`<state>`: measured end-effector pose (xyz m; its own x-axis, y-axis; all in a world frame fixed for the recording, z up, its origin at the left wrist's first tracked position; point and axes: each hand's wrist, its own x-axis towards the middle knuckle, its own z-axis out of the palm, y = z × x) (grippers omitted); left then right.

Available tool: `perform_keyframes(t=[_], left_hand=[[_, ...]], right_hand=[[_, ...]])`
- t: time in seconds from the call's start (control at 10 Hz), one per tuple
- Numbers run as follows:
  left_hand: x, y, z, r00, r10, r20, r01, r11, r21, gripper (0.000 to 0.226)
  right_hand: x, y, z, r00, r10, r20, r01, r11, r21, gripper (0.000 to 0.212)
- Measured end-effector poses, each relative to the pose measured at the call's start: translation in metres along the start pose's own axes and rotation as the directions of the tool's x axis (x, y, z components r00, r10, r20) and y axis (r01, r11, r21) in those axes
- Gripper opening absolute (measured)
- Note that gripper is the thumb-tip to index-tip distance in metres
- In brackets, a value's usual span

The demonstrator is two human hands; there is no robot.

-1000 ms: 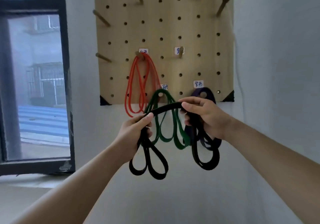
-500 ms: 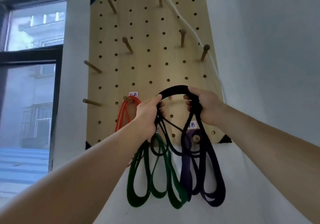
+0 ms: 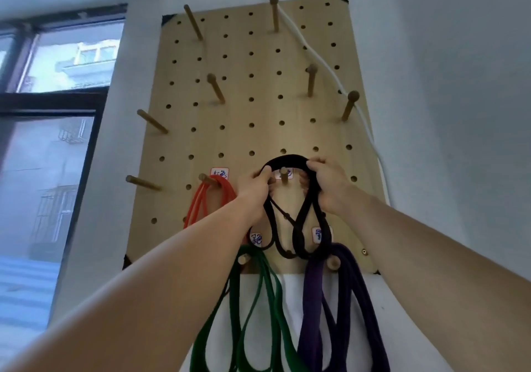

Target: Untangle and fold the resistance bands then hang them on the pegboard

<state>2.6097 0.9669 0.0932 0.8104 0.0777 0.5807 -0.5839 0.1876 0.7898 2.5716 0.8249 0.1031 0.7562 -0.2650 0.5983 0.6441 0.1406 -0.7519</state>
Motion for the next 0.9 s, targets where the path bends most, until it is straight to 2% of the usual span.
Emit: perform_keyframes(t=[0.1, 0.2, 0.3, 0.4, 0.5, 0.6, 0.7, 0.8, 0.9], left_hand=[[0.0, -0.022, -0.007, 0.995, -0.088, 0.041, 0.081, 0.985, 0.153, 0.024], [-0.007, -0.024, -0.011, 0.985, -0.131, 0.11, 0.103, 0.967, 0.233, 0.031], [-0.017, -0.016, -0.014, 0.981, -0.13, 0.141, 0.074, 0.936, 0.343, 0.039], [-0.032, -0.012, -0.022, 0.966, -0.101, 0.236, -0.047, 0.833, 0.551, 0.036], [-0.054, -0.008, -0.041, 0.927, -0.096, 0.362, -0.206, 0.676, 0.707, 0.027], [-0.076, -0.006, -0.064, 0.841, -0.17, 0.513, -0.424, 0.382, 0.821, 0.045], [-0.095, -0.012, -0.079, 0.794, -0.216, 0.568, -0.586, -0.028, 0.809, 0.068], [-0.117, -0.017, -0.091, 0.783, -0.205, 0.587, -0.596, 0.022, 0.803, 0.067], [-0.139, -0.021, -0.107, 0.788, -0.13, 0.602, -0.598, 0.066, 0.798, 0.059]], right_hand=[[-0.001, 0.018, -0.012, 0.996, 0.057, 0.068, -0.036, 0.962, -0.272, 0.012], [-0.008, 0.023, -0.023, 0.991, 0.034, 0.132, 0.024, 0.911, -0.411, 0.02], [-0.022, 0.018, -0.033, 0.974, 0.077, 0.215, 0.086, 0.748, -0.658, 0.017], [-0.036, 0.021, -0.044, 0.934, 0.133, 0.331, 0.188, 0.604, -0.774, 0.02], [-0.055, 0.018, -0.052, 0.911, 0.135, 0.389, 0.256, 0.555, -0.792, 0.026], [-0.07, 0.01, -0.061, 0.905, 0.13, 0.404, 0.287, 0.514, -0.809, 0.028], [-0.087, -0.001, -0.067, 0.899, 0.153, 0.411, 0.299, 0.472, -0.829, 0.026], [-0.099, -0.008, -0.075, 0.892, 0.202, 0.405, 0.298, 0.414, -0.86, 0.028], [-0.116, -0.016, -0.08, 0.88, 0.221, 0.421, 0.31, 0.405, -0.86, 0.027]])
